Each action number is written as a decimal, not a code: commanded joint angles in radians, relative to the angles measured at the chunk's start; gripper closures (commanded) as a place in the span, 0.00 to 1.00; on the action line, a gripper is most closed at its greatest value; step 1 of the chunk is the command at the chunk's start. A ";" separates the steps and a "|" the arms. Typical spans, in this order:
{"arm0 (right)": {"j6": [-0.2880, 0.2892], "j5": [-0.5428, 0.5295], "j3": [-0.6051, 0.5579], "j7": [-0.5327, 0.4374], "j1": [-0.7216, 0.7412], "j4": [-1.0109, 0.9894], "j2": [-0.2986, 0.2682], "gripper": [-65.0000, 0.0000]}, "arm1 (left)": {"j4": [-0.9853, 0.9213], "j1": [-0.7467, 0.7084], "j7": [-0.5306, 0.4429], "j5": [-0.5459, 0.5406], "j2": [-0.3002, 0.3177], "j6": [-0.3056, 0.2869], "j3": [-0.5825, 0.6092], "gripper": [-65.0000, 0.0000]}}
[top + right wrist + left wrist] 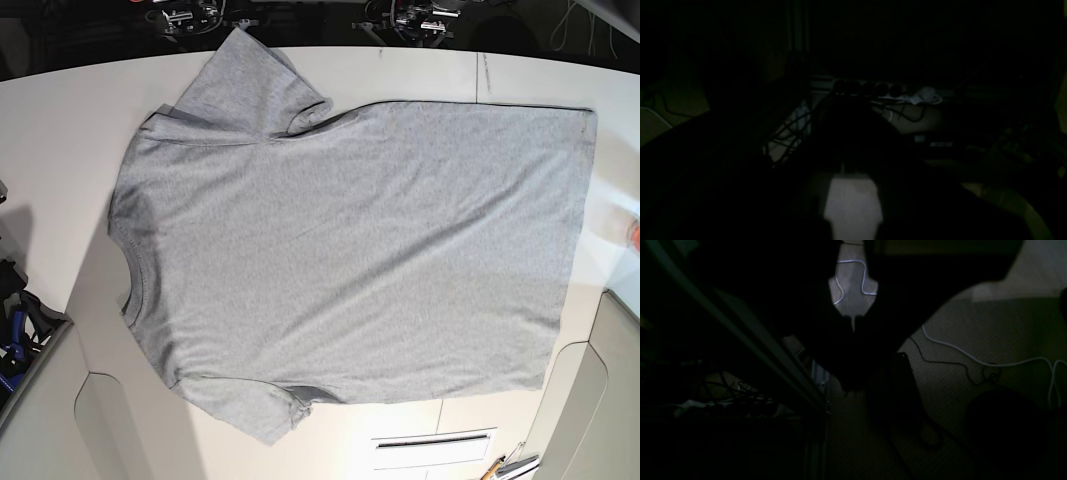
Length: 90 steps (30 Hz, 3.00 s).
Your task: Fold the T-shirt properly
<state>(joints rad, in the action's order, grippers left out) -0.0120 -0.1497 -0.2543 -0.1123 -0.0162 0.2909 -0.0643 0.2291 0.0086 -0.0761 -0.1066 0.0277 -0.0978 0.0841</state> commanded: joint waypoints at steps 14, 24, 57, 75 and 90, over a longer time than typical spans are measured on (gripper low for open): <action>-0.007 -0.003 0.003 -0.015 0.007 0.008 -0.008 1.00 | 0.008 0.002 -0.013 -0.004 -0.002 -0.004 0.002 1.00; -0.008 -0.003 0.003 -0.016 -0.015 0.055 -0.024 1.00 | 0.009 -0.007 -0.018 -0.004 0.001 -0.004 0.002 1.00; -0.010 0.032 0.123 -0.015 -0.800 1.169 -0.395 1.00 | 1.136 -0.883 0.153 -0.228 0.278 -0.363 -0.035 1.00; 0.191 -0.666 0.571 0.260 -0.796 1.584 -0.216 1.00 | 1.447 -0.950 0.269 -0.507 0.277 -0.600 -0.314 1.00; 0.304 -0.671 0.678 0.357 -0.676 1.581 -0.114 0.49 | 1.447 -0.856 0.350 -0.514 0.272 -0.600 -0.315 0.96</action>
<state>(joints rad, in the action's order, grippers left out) 0.2783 -0.8108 0.4152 0.2638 -0.6868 1.8576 -0.1715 1.6623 -0.8417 0.2890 -0.6033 0.2939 -0.6853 -0.2264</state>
